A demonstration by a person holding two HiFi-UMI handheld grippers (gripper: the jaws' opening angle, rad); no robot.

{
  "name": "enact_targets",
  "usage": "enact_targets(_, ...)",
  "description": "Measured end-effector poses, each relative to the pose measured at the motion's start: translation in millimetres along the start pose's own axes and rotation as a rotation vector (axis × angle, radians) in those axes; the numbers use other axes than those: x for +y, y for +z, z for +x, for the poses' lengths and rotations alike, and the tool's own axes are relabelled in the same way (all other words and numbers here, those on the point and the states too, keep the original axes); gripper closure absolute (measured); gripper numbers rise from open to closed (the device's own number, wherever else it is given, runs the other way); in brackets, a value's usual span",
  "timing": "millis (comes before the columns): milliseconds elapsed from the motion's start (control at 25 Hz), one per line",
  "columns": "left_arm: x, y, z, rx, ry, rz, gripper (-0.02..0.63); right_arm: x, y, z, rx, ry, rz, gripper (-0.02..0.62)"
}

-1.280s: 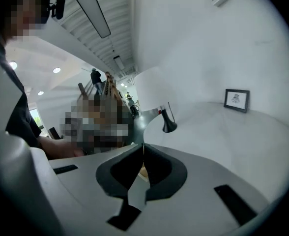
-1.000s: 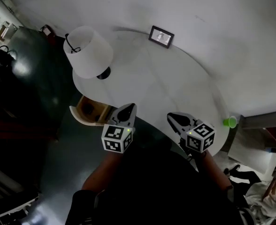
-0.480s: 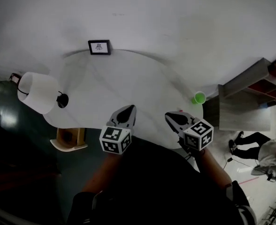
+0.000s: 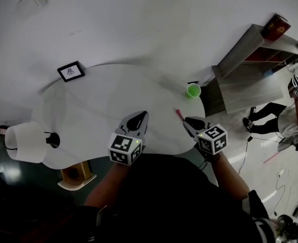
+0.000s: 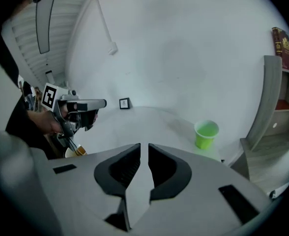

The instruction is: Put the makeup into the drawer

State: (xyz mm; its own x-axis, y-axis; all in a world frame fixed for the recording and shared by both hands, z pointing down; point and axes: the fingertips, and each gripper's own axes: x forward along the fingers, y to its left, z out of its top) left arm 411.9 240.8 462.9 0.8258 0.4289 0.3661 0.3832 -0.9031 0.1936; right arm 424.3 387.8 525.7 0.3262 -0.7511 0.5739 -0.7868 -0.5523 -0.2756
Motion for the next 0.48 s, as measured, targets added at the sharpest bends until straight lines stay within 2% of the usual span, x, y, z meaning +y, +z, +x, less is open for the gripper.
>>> enact_targets(360, -17.2, -3.9, 33.9, 0.043, -0.108, 0.005, 0.595, -30.1, -44.0, 9.5, 0.092, -0.071, 0.048, 0.574)
enact_targets(480, -18.5, -5.5, 36.3, 0.054, -0.115, 0.008, 0.595, -35.4, -56.0, 18.9, 0.129, -0.066, 0.074, 0.509)
